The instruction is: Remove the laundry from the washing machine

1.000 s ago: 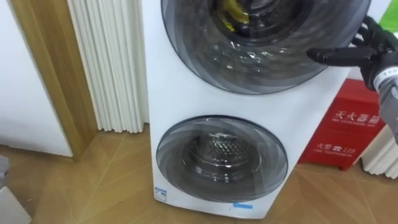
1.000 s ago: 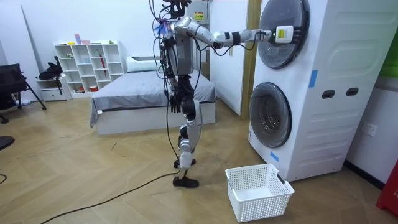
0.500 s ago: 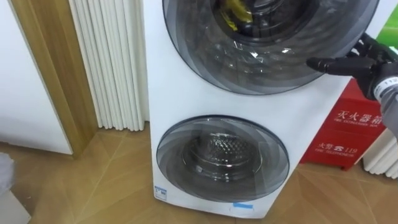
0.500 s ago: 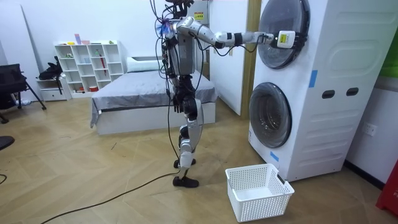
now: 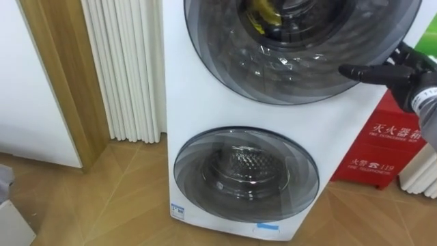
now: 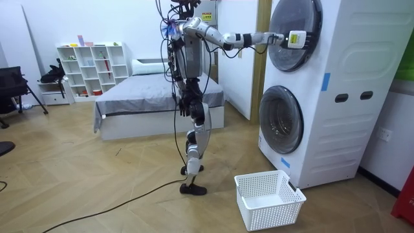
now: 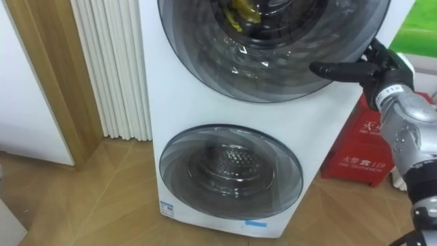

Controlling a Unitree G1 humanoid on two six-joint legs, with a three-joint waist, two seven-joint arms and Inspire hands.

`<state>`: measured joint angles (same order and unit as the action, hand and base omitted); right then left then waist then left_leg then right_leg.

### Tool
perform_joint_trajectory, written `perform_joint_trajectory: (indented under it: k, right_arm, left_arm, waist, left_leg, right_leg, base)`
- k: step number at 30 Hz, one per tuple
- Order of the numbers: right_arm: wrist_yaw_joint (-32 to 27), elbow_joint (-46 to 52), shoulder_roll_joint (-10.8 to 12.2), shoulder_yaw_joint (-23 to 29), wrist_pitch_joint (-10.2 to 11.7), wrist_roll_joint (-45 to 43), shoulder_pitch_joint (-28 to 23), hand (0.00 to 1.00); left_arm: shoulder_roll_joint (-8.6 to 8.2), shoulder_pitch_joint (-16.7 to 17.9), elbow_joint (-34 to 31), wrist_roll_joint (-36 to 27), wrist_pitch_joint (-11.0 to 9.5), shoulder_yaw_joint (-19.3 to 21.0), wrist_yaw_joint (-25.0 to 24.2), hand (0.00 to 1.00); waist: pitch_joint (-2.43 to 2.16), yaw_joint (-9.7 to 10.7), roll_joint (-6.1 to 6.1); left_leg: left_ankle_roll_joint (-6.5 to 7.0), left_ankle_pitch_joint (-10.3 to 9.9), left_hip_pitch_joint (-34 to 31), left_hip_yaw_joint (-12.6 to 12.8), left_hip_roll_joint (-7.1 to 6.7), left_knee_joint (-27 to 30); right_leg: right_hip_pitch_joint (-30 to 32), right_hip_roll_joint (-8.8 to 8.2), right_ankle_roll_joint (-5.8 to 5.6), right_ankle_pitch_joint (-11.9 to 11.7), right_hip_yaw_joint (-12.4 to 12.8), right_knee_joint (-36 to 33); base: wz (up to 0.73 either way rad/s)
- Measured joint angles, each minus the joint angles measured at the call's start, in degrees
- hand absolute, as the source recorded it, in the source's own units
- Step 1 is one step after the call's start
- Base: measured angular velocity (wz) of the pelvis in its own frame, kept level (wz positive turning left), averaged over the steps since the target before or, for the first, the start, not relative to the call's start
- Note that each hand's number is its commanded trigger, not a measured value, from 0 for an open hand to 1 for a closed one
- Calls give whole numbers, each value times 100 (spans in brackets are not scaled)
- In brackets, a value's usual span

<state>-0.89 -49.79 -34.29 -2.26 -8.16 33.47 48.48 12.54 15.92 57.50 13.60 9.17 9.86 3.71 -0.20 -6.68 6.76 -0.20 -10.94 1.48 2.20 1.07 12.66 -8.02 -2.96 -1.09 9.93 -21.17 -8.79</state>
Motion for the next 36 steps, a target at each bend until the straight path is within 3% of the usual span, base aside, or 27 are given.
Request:
perform_joint_trajectory:
  k: [9,13,20,29,36]
  right_arm:
    - [-481,1209,-186,-346,-66,-42,0,0]
    - [-598,1815,-195,-434,-75,-732,-1,0]
    - [-780,2842,-200,-461,-82,-1034,-82,0]
    - [-919,4403,-183,-140,-54,-1510,-1221,0]
    - [-760,4984,-121,0,216,-1528,-1935,0]
  left_arm:
    - [38,58,1,-32,-184,-9,20,0]
    - [67,0,60,-40,-260,-15,20,0]
    - [107,-73,65,-32,-333,-16,-11,0]
    - [140,-81,120,-39,-317,-268,7,0]
    - [126,-41,105,-62,-314,-447,76,0]
  waist:
    - [-7,70,5]
    - [-6,85,8]
    - [4,175,40]
    - [-13,176,65]
    - [2,173,43]
  left_leg:
    - [0,3,34,123,27,-66]
    - [-12,11,131,253,44,-154]
    - [-12,11,219,333,46,-253]
    - [-12,11,303,321,44,-312]
    - [-15,8,351,348,50,-298]
  right_leg:
    - [113,-1,1,1,152,-18]
    - [110,-2,1,1,150,-19]
    - [143,5,1,1,284,-18]
    - [108,17,1,1,407,5]
    - [44,21,11,-5,442,-6]
  base:
    - [-14]
    - [-17]
    - [-14]
    - [-6]
    - [-1]
